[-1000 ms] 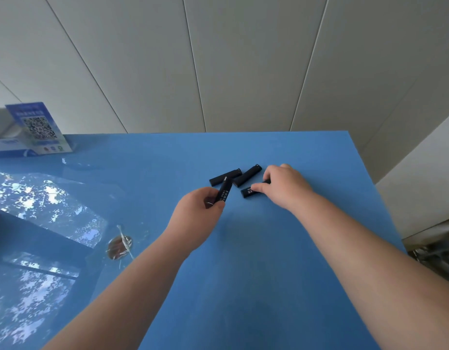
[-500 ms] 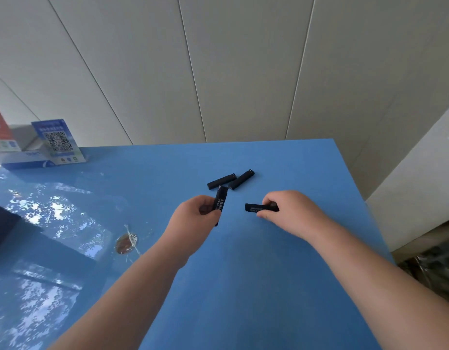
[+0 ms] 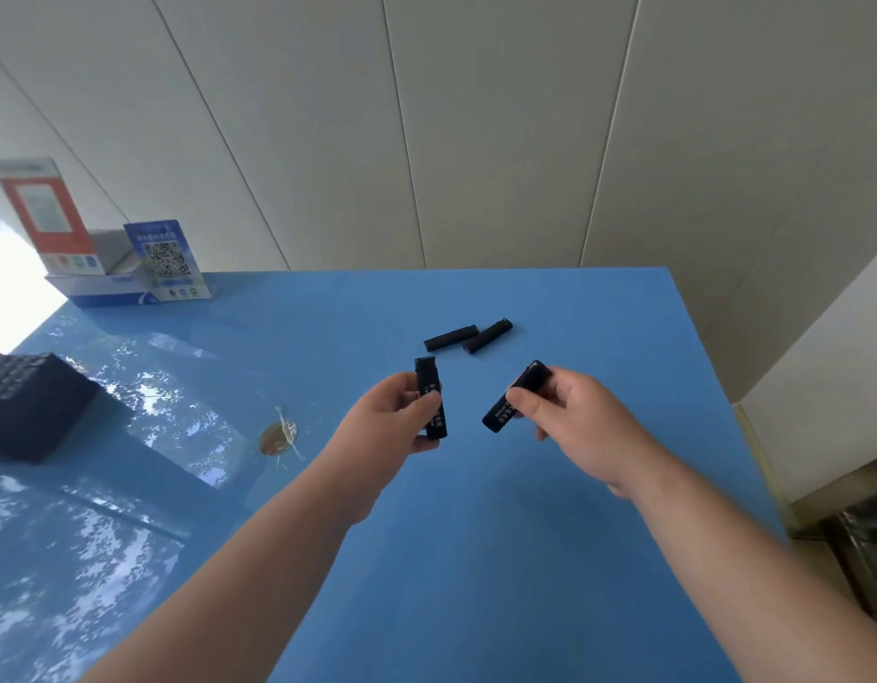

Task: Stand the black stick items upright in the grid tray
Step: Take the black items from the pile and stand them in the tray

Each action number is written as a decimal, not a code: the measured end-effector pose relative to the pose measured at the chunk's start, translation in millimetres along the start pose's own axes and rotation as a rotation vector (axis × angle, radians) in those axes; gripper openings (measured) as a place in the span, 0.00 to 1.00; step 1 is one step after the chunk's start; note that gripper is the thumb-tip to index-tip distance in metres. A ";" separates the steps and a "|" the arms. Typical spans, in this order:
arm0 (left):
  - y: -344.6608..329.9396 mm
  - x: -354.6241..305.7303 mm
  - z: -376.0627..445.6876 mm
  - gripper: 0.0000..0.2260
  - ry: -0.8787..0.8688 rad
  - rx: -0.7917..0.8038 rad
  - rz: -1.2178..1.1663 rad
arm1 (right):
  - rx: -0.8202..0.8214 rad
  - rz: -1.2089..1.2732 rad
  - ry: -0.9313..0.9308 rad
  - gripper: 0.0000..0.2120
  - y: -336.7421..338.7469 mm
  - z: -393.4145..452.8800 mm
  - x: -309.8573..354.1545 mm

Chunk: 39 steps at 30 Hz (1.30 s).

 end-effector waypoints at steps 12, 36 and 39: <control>94.4 17.3 -49.8 0.07 -0.120 -0.206 -0.074 | 0.101 -0.035 0.204 0.04 -98.6 -6.8 48.6; 445.6 108.0 -215.0 0.06 -0.199 -0.453 -0.221 | 0.301 0.214 0.188 0.06 -483.1 -50.0 163.3; 467.5 113.4 -207.9 0.07 -0.204 -0.478 -0.225 | 0.290 0.210 0.191 0.05 -505.7 -40.8 163.4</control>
Point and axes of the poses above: each hand's wrist, its own z-axis towards the middle knuckle, its own y-axis out of the back of the hand, x = y × z, the point moved 4 cm from there along z, towards the middle knuckle, and after that the axes turned 1 degree about y, right-handed, at the moved point
